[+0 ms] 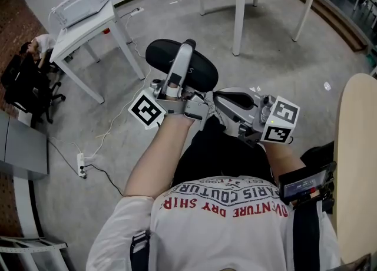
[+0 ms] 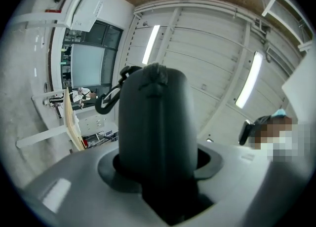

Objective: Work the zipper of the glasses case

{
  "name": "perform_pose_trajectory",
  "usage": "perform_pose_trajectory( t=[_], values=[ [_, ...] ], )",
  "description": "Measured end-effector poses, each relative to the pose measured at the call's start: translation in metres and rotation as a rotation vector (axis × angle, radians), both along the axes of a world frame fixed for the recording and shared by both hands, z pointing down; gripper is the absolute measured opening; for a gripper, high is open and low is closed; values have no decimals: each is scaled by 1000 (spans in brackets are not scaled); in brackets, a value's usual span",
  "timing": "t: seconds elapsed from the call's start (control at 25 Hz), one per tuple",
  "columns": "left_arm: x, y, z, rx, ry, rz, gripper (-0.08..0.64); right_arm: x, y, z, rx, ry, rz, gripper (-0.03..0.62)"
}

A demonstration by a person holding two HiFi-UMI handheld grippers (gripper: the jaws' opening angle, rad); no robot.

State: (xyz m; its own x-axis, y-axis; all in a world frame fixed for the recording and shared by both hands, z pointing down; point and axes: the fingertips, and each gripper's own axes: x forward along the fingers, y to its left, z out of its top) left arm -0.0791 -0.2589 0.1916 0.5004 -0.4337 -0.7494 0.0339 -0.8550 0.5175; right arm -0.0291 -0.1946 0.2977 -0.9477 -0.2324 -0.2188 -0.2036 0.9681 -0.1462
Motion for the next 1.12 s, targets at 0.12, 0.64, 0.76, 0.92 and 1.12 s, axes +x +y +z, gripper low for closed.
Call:
perform_pose_trajectory(
  t=[0.12,0.64,0.76,0.92,1.12],
  values=[
    [-2,-2,2,-19,28,0,245,-5,1,2,-12,-5,-4,17],
    [-1,0,4,17,-28,5,245,-3,5,6,-24,-29,-35,86],
    [6,3,7,45,-162,17,245,1,4,7,-22,-15,-38,109],
    [32,15,31,136,-529,37,245,16,-9,5,10,54,37,92],
    [48,28,82,206,-912,38,245,38,-19,1,34,101,128,2]
  ],
)
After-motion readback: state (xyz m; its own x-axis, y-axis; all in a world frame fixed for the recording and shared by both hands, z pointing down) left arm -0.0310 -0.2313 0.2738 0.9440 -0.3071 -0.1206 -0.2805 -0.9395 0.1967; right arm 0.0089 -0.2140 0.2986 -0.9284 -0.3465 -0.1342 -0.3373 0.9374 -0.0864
